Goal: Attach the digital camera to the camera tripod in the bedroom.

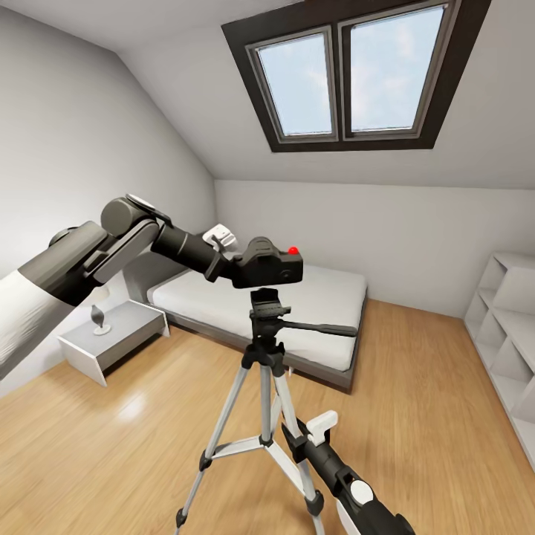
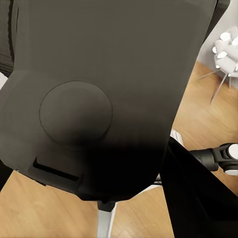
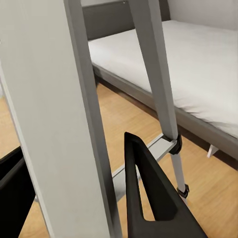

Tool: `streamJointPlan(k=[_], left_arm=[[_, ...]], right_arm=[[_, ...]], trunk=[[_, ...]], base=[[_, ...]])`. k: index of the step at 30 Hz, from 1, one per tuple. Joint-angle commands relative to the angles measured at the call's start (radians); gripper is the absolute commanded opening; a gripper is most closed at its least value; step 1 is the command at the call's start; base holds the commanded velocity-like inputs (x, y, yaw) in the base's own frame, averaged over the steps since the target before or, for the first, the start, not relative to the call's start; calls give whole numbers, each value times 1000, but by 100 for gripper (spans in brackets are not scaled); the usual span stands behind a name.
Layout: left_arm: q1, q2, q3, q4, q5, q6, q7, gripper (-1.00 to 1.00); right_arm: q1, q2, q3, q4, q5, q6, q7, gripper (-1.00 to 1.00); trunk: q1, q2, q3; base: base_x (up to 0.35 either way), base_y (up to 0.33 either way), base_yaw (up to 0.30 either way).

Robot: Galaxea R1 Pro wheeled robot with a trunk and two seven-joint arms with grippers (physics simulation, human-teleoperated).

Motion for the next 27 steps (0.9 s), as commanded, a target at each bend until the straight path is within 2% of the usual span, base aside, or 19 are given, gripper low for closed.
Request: streamJointPlan(k=[1, 27], left_arm=[[-1, 0, -2, 0, 0, 3, -4, -100], [1, 1, -3, 1, 0, 3, -2, -100]], right_arm=[[-1, 0, 0, 19, 79, 2, 2, -100], [-1, -1, 0, 19, 85, 3, 2, -100]], trunk=[[1, -2, -2], [1, -2, -2]], base=[[0, 0, 0], [0, 0, 0]])
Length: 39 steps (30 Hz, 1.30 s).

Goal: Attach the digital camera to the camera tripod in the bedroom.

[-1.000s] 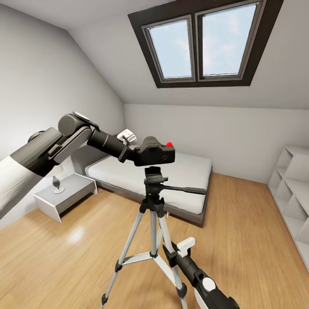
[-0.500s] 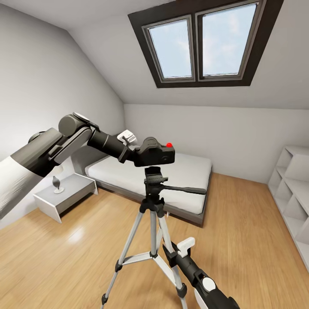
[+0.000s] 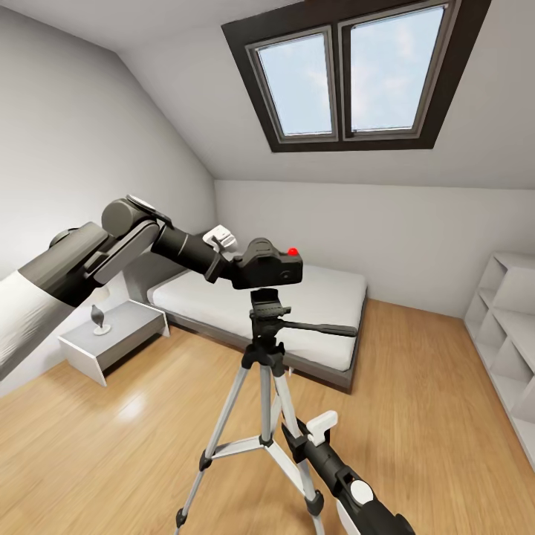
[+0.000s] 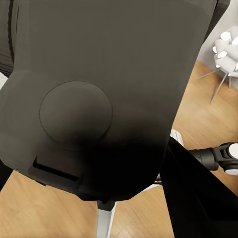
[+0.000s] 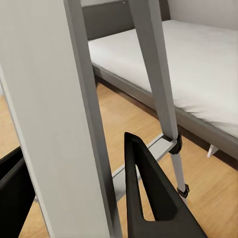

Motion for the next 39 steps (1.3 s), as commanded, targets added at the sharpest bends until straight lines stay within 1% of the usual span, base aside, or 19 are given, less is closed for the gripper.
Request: streamJointPlan(k=[1, 9, 12, 13, 16, 19, 29, 30, 39], left_arm=[[-2, 1, -2, 0, 0, 3, -4, -100], [0, 0, -3, 0, 0, 3, -4, -100], [0, 0, -13, 0, 0, 3, -4, -100], [0, -1, -56, 0, 1, 3, -4, -100], [0, 0, -74, 0, 1, 3, -5, -100], [0, 1, -81, 0, 1, 3, -5, -100], [0, 1, -81, 0, 1, 3, -5, -100], [0, 1, -80, 0, 1, 3, -5, 100], [0, 2, -76, 1, 1, 3, -4, 100]], right_arm=[[-1, 0, 0, 19, 86, 2, 2, -100], [-1, -1, 0, 19, 86, 0, 2, -100], [-1, -1, 0, 19, 86, 0, 2, -100], [-1, -1, 0, 19, 86, 0, 2, -100], [-1, 0, 0, 19, 86, 0, 2, -100], [-1, -1, 0, 19, 86, 0, 2, -100], [-1, 0, 1, 19, 86, 0, 2, -100], [-1, 0, 1, 19, 86, 0, 2, -100], [-1, 0, 1, 19, 86, 0, 2, -100]], trunk=[[1, -2, -2], [1, -2, -2], [1, -2, -2], [1, -2, -2], [1, -2, -2], [1, -2, -2], [1, -2, -2], [1, -2, -2], [1, -2, -2]], base=[[0, 0, 0], [0, 0, 0], [0, 0, 0], [0, 0, 0], [0, 0, 0], [0, 0, 0], [0, 0, 0], [0, 0, 0], [0, 0, 0]])
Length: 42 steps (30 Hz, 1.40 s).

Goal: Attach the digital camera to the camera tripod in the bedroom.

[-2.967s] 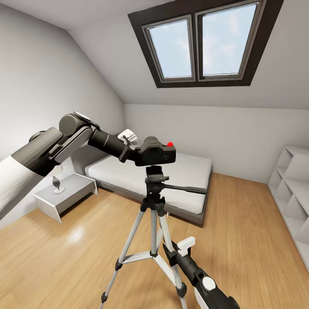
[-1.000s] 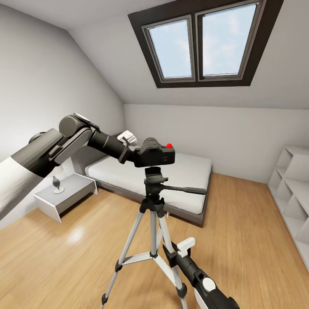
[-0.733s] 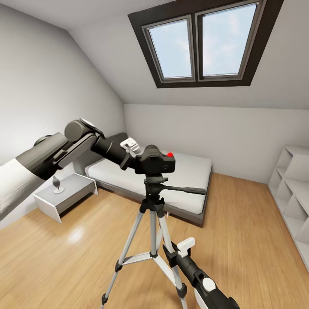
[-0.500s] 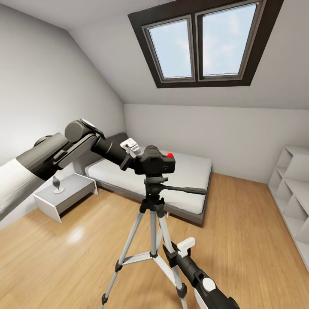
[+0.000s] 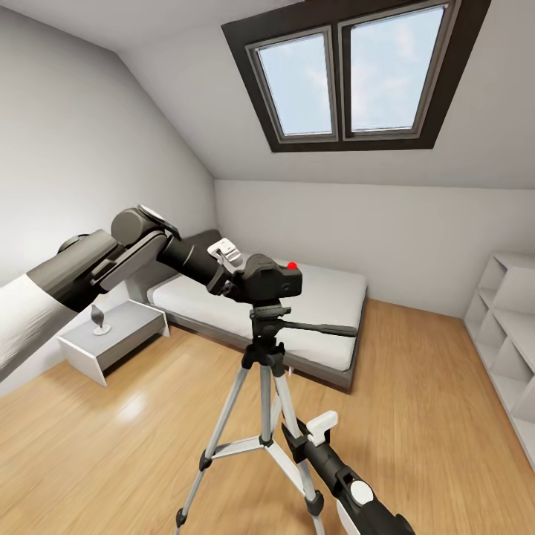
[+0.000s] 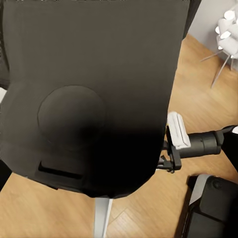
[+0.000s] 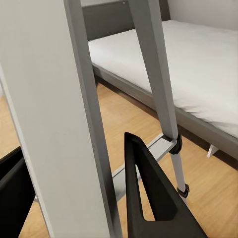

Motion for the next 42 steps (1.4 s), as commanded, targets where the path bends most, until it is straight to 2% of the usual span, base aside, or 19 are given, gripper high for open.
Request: streamJointPlan(k=[1, 15, 20, 32, 42], left_arm=[[-2, 1, -2, 0, 1, 3, -2, 100], [-2, 1, 0, 1, 1, 3, -3, 100], [-4, 10, 0, -2, 1, 3, -3, 100], [-8, 45, 4, -23, 3, 3, -7, 100], [-11, 98, 8, -76, 5, 3, -11, 100]], right_arm=[[-1, 0, 1, 18, 87, 1, 3, -100], [-1, -1, 1, 18, 87, 1, 3, -100], [-1, -1, 1, 18, 87, 1, 3, -100], [-1, -1, 1, 18, 87, 1, 2, -100], [-1, -1, 1, 18, 87, 1, 2, -100]], trunk=[[1, -2, -2], [1, -2, -2], [1, -2, -2], [1, -2, -2], [1, -2, -2]], base=[[0, 0, 0], [0, 0, 0], [0, 0, 0], [0, 0, 0], [0, 0, 0]])
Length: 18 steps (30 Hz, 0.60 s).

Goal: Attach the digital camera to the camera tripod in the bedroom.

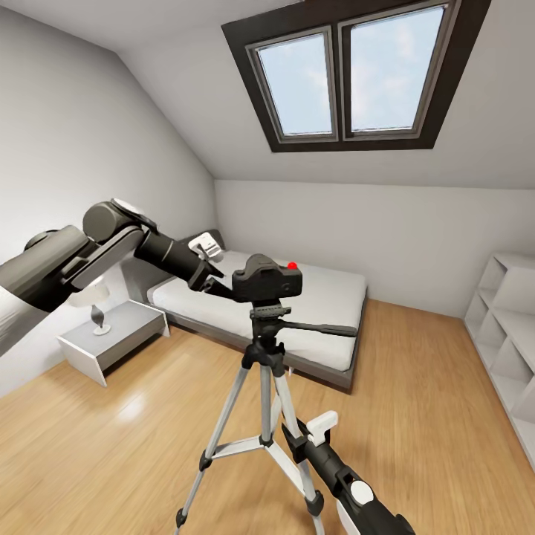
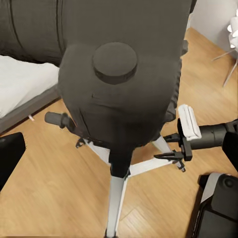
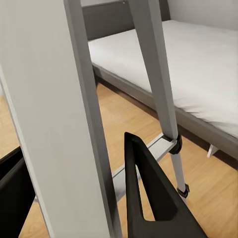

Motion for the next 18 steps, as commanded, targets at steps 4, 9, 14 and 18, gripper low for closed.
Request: streamJointPlan(k=[4, 9, 14, 18], left_arm=[[-2, 26, 9, -8, 2, 3, -4, 100], [-3, 58, 24, -26, 4, 3, -15, 100], [-3, 94, 34, -53, 4, 3, -55, 100], [-3, 132, 38, -69, 5, 3, -111, 100]], right_arm=[[-1, -1, 1, 18, 88, 2, 2, -100], [-1, 0, 1, 18, 88, 2, 2, -100], [-1, 0, 1, 18, 88, 2, 2, -100], [-1, 0, 1, 18, 88, 2, 2, -100]], trunk=[[1, -2, -2], [1, -2, -2], [1, -2, -2], [1, -2, -2]], base=[[0, 0, 0], [0, 0, 0], [0, 0, 0], [0, 0, 0]])
